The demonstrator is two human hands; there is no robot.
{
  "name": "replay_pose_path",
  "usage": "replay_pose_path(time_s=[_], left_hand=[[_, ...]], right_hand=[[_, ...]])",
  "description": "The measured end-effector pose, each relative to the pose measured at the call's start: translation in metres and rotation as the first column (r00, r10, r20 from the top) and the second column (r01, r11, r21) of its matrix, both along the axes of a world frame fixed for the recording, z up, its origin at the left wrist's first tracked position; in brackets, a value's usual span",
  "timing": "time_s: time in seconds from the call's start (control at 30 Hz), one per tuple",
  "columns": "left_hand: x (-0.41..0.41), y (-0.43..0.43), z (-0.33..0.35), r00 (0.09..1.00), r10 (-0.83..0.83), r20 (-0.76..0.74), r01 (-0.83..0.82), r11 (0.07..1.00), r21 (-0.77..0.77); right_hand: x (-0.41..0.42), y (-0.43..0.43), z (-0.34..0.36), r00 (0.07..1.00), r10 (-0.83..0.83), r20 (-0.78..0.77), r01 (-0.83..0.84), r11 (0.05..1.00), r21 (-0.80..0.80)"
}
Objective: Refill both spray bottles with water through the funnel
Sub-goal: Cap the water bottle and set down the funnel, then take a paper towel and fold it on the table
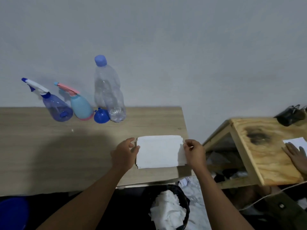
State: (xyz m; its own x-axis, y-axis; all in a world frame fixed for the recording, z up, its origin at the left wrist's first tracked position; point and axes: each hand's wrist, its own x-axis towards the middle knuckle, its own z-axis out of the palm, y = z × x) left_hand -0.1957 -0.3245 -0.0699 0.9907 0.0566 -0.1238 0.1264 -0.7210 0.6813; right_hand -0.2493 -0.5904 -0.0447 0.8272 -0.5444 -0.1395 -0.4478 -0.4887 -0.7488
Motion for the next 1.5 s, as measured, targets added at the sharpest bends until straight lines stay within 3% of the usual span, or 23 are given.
replay_pose_path(time_s=[0.07,0.2,0.3,0.57,0.7,0.8,1.0,1.07,1.13,1.27,1.4,1.5], left_hand=[[0.002,-0.004,0.0,1.0,0.002,-0.014,-0.001,0.999,0.054],[0.007,-0.008,-0.003,1.0,-0.026,-0.013,0.027,0.995,0.091],[0.01,-0.012,-0.004,1.0,-0.021,-0.003,0.021,0.996,0.084],[0.007,-0.016,0.002,0.996,-0.037,0.076,0.03,0.995,0.097],[0.0,-0.01,0.004,0.992,-0.023,0.12,0.019,0.999,0.028],[-0.004,-0.01,0.011,0.987,-0.026,0.159,0.04,0.995,-0.088],[-0.006,-0.01,0.025,0.993,-0.004,0.119,0.031,0.973,-0.229],[-0.008,-0.011,0.027,0.993,-0.023,0.114,0.05,0.969,-0.241],[-0.012,-0.011,0.028,0.989,-0.066,0.132,0.096,0.969,-0.23],[-0.019,-0.013,0.03,0.959,-0.186,0.212,0.226,0.957,-0.184],[-0.02,-0.017,0.037,0.936,-0.232,0.266,0.286,0.939,-0.19],[-0.018,-0.018,0.041,0.954,-0.172,0.247,0.238,0.934,-0.266]], right_hand=[[0.003,-0.004,-0.001,0.999,0.052,-0.011,-0.052,0.998,0.017],[0.016,-0.008,-0.002,0.974,0.196,-0.112,-0.212,0.965,-0.152],[0.026,-0.012,-0.009,0.959,0.237,-0.155,-0.262,0.949,-0.172],[0.021,-0.014,-0.007,0.956,0.283,-0.076,-0.293,0.932,-0.214],[0.01,-0.013,-0.003,0.965,0.252,0.077,-0.243,0.964,-0.109],[0.006,-0.015,0.003,0.967,0.183,0.176,-0.2,0.976,0.082],[0.005,-0.016,0.013,0.977,0.145,0.157,-0.166,0.977,0.132],[0.002,-0.015,0.014,0.98,0.165,0.113,-0.174,0.981,0.082],[-0.002,-0.012,0.015,0.968,0.247,0.049,-0.242,0.966,-0.091],[-0.003,0.001,0.021,0.908,0.42,0.009,-0.396,0.862,-0.318],[0.01,0.019,0.024,0.804,0.575,-0.152,-0.585,0.715,-0.383],[0.019,0.023,0.025,0.791,0.57,-0.221,-0.609,0.699,-0.375]])
